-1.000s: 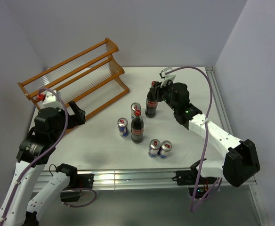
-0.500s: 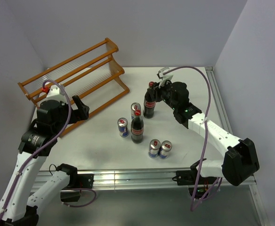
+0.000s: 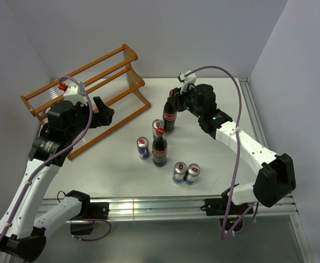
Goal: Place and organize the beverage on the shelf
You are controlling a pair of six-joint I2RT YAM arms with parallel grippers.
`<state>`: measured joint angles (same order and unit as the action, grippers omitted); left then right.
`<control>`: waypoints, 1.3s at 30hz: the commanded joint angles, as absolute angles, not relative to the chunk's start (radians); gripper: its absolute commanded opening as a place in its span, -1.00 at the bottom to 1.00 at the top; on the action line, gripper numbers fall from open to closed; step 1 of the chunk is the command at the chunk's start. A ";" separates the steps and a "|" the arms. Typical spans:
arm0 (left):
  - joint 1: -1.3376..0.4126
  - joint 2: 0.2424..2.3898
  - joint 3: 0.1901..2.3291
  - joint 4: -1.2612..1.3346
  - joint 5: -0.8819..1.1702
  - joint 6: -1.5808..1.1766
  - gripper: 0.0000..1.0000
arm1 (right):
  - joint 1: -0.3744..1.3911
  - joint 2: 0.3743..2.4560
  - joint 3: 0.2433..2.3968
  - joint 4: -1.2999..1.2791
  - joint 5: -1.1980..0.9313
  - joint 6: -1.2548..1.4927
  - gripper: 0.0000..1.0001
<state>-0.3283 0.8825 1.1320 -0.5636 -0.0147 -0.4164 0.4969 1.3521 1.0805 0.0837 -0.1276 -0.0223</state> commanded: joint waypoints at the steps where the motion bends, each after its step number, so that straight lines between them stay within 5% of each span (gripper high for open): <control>1: -0.344 0.919 1.180 -0.436 0.044 -0.361 0.99 | 0.495 1.302 1.276 0.341 -0.152 -0.017 -1.00; 21: -0.514 1.225 1.361 -0.137 0.373 -0.098 0.99 | 0.571 1.436 1.902 -0.221 -0.152 -0.038 -1.00; 39: -0.584 1.273 1.278 -0.009 0.296 -0.021 0.99 | 0.722 1.516 2.154 -0.376 -0.109 -0.081 -1.00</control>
<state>-0.5819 1.2892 1.2797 -0.0715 0.3347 -0.0502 0.7025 1.5539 2.0277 -0.6239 -0.1284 -0.0628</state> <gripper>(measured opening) 0.995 0.403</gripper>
